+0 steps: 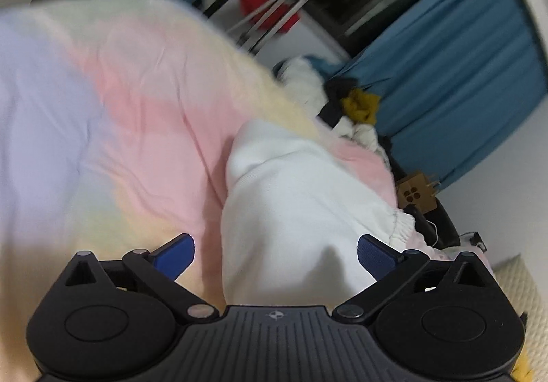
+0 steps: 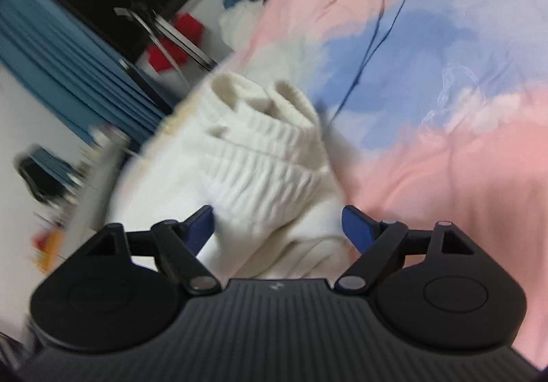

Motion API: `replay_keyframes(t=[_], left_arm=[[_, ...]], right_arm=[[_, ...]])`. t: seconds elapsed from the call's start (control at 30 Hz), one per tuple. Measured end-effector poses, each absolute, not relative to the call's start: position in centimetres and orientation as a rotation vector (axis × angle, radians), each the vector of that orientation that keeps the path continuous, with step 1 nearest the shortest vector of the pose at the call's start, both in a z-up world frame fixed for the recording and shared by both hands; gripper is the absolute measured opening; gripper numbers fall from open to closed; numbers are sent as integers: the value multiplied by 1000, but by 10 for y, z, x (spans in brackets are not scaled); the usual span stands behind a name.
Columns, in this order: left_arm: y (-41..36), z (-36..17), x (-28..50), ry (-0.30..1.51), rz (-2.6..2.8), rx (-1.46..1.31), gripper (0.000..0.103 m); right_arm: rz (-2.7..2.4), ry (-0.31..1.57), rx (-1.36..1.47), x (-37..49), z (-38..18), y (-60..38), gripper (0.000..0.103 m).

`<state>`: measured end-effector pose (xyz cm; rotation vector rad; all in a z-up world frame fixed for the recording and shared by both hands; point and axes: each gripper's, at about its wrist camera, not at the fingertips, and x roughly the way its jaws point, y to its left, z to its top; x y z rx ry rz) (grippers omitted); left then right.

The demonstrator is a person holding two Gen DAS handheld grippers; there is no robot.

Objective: Fold clothes

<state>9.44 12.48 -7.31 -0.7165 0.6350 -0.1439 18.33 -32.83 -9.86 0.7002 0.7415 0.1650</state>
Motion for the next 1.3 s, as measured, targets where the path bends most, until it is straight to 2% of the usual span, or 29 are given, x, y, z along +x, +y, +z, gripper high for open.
replay_keyframes(t=[0.07,0.1,0.2,0.47,0.67,0.83,0.87,0.9,0.93,1.0,1.13,1.3], left_arm=[[125,-81,111,666,-159,-727,102],[125,-84,119,682,-167,-731,102],[122,-93,133,705,-180,-721,102],[126,-111,142,714,-208,-770,98],[118,-112,143,711,-212,-710,96],[113,-110,137,701,-191,-682,89],[112,-110,136,700,-186,-677,87],[111,-109,135,698,-182,-672,82],[108,-105,135,697,-174,-652,79],[101,-96,133,690,-160,-618,72],[90,-74,128,664,-152,-575,56],[72,-33,122,613,-176,-595,51]], right_arm=[[180,753,709,196,-108,-327,90],[192,757,723,203,-112,-327,98],[244,761,823,216,-126,-330,102],[475,563,888,210,-95,-322,102],[306,711,785,225,-118,-307,103],[281,695,708,223,-114,-296,103],[266,694,690,221,-113,-295,94],[250,692,677,219,-111,-294,79],[239,684,678,217,-108,-294,69],[247,651,693,212,-99,-294,56],[277,571,671,203,-73,-294,47],[345,421,694,189,-33,-305,45]])
